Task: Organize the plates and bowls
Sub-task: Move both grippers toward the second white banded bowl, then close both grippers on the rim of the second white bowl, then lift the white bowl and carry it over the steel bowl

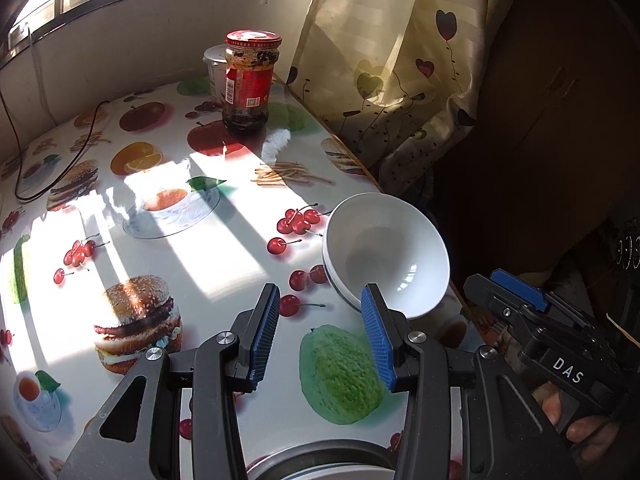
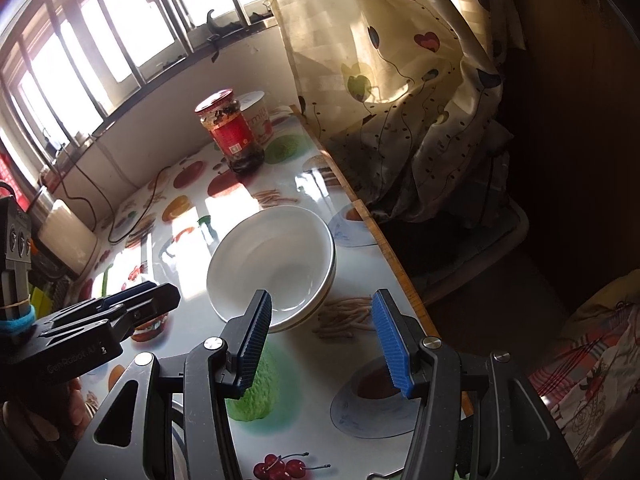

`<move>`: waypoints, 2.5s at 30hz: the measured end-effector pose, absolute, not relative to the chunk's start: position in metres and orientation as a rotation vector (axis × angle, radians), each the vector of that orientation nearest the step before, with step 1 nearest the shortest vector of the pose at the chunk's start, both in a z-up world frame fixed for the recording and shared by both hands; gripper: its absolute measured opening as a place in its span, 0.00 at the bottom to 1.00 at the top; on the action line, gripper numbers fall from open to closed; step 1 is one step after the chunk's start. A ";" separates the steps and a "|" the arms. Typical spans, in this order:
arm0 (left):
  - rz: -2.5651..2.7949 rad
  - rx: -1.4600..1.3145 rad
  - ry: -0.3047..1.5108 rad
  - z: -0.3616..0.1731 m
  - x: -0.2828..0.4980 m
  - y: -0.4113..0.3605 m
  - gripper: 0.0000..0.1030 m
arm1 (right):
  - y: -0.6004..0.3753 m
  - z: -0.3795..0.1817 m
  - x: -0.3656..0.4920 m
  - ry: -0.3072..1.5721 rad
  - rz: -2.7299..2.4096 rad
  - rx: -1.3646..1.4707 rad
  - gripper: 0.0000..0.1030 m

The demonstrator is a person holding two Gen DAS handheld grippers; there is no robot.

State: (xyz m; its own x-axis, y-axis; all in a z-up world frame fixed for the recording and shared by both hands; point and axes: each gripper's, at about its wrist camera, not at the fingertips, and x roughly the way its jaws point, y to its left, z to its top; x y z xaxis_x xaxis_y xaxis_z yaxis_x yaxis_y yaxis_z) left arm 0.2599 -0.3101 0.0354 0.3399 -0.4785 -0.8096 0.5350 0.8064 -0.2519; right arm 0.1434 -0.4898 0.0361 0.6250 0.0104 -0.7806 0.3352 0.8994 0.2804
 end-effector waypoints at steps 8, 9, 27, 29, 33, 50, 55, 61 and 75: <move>-0.664 0.060 1.049 0.029 0.269 -0.321 0.42 | -0.498 0.027 0.157 0.900 -0.194 0.420 0.51; -0.663 0.063 1.049 0.029 0.270 -0.323 0.42 | -0.499 0.026 0.158 0.902 -0.196 0.425 0.51; -0.656 0.089 1.073 0.020 0.280 -0.340 0.36 | -0.506 0.013 0.175 0.927 -0.186 0.414 0.37; -0.653 0.092 1.078 0.019 0.281 -0.341 0.33 | -0.507 0.012 0.176 0.932 -0.187 0.413 0.36; -0.656 0.093 1.091 0.015 0.283 -0.342 0.31 | -0.506 0.010 0.179 0.937 -0.179 0.409 0.31; -0.651 0.096 1.105 0.008 0.285 -0.347 0.17 | -0.504 0.006 0.184 0.944 -0.156 0.420 0.19; -0.659 0.099 1.101 0.008 0.285 -0.349 0.13 | -0.502 0.005 0.187 0.947 -0.149 0.414 0.15; -0.659 0.095 1.101 0.007 0.286 -0.348 0.13 | -0.499 0.005 0.188 0.945 -0.150 0.407 0.15; -0.660 0.093 1.100 0.008 0.285 -0.347 0.13 | -0.499 0.005 0.188 0.947 -0.150 0.404 0.15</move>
